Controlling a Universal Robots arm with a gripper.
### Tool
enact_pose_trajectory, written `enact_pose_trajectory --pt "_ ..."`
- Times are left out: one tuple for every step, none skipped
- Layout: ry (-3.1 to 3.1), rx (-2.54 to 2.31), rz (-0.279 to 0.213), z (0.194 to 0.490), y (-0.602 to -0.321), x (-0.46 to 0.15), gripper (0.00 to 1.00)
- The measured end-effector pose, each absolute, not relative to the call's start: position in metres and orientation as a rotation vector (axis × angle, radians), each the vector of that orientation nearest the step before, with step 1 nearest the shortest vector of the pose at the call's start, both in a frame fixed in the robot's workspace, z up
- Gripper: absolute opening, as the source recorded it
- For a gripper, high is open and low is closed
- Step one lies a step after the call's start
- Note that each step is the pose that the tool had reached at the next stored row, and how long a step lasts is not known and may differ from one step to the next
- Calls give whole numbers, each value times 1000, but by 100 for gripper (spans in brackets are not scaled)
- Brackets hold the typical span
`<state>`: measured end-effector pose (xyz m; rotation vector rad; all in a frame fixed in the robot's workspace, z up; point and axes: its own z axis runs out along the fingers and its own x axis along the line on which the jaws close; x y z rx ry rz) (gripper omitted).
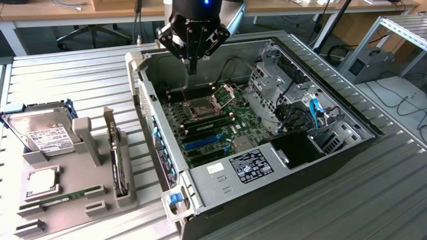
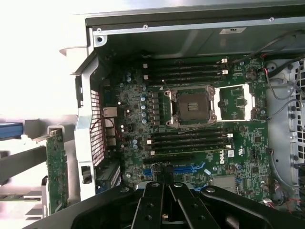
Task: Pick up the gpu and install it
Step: 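Reach for the gpu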
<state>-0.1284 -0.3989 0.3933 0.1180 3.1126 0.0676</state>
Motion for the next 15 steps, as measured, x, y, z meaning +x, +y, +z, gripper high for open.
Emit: enact_pose_trajectory --pt "3113 118 68 393 -399 -129 11" --pt "3113 118 68 393 -399 -129 11" --pt "3113 118 68 393 -399 -129 11" --pt "3113 118 68 393 -399 -129 11" --pt "3113 118 68 393 -399 -129 11" --pt "3113 118 68 393 -399 -130 11" --pt "3113 118 68 393 -399 -130 11" --pt "3113 118 68 393 -399 -130 11" --pt "3113 118 68 393 -399 -130 11" --pt "3113 118 68 393 -399 -130 11" --pt "3113 118 68 393 -399 -131 11" --pt "3113 118 68 393 -399 -131 11" --pt "3113 118 68 393 -399 -131 11" --pt "3113 118 68 393 -399 -131 11" --pt "3113 118 68 393 -399 -132 11"
